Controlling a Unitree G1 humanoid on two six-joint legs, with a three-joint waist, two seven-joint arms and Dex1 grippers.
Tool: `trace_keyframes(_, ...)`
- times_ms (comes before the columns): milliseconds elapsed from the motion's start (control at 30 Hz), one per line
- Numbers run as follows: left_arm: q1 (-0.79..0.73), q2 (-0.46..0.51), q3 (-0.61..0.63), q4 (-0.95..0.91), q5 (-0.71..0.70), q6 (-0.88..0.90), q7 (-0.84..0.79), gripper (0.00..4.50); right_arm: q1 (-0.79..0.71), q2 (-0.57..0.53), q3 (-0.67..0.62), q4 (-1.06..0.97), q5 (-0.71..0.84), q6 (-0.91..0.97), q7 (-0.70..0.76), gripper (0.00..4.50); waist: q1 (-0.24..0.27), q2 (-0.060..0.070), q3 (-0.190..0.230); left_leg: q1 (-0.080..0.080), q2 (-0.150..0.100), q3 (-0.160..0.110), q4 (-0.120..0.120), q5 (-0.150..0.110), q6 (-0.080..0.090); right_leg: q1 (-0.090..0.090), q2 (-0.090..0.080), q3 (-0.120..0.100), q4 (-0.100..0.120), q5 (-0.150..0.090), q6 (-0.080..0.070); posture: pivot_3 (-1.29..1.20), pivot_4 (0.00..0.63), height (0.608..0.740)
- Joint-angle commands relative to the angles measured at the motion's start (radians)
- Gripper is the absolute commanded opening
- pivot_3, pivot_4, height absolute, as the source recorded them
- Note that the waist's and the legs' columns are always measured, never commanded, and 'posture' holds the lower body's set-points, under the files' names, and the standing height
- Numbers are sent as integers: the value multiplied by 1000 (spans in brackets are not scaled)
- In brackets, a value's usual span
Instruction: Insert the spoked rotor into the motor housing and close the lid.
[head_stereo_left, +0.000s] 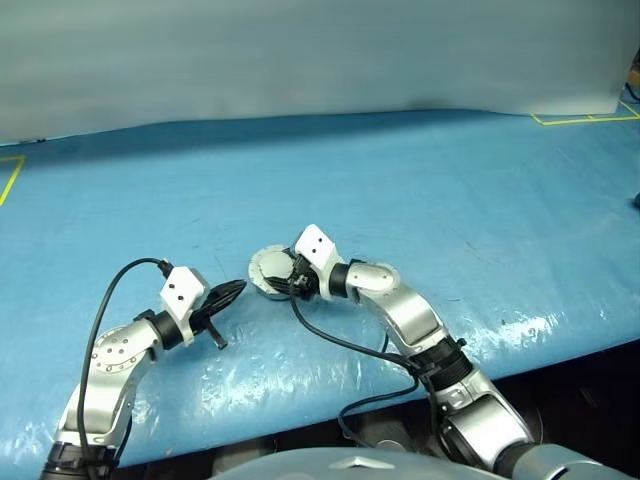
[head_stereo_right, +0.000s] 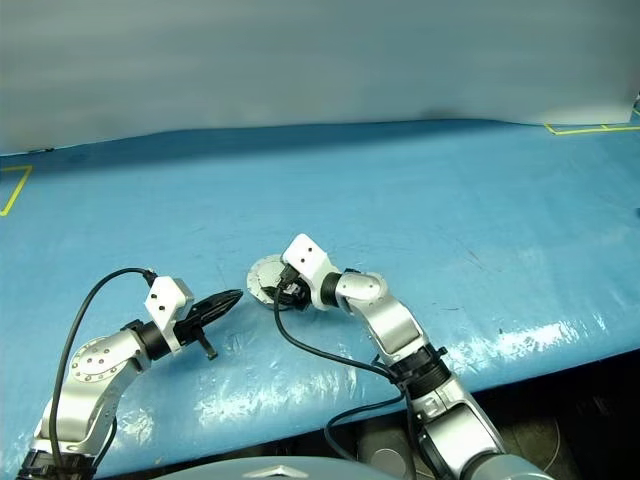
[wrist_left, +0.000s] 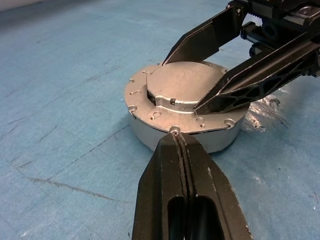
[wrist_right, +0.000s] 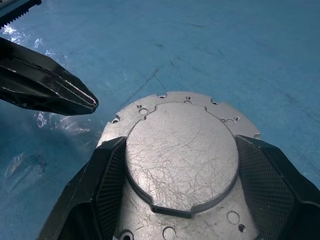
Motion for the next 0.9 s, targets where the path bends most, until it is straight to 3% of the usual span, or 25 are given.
trace_keyframes(33,-4,3,-3,-16,3,-15,-5,0,-4,1,-55,-94,70,1,35,3022,2,0,0,0,0,0,0,0,0,0,0,0,0,0,0,0,150,740)
trace_keyframes(267,-21,-5,-14,-4,7,-19,-2,0,-31,-41,-49,-155,88,-28,91,3022,2,0,1,-1,0,0,0,-1,1,-1,0,0,0,0,0,0,150,740)
trace_keyframes(900,-23,-4,-19,-4,11,-21,4,0,-3,-46,-30,63,23,-17,63,3022,0,0,0,0,0,0,0,0,1,0,1,0,0,0,0,0,150,740)
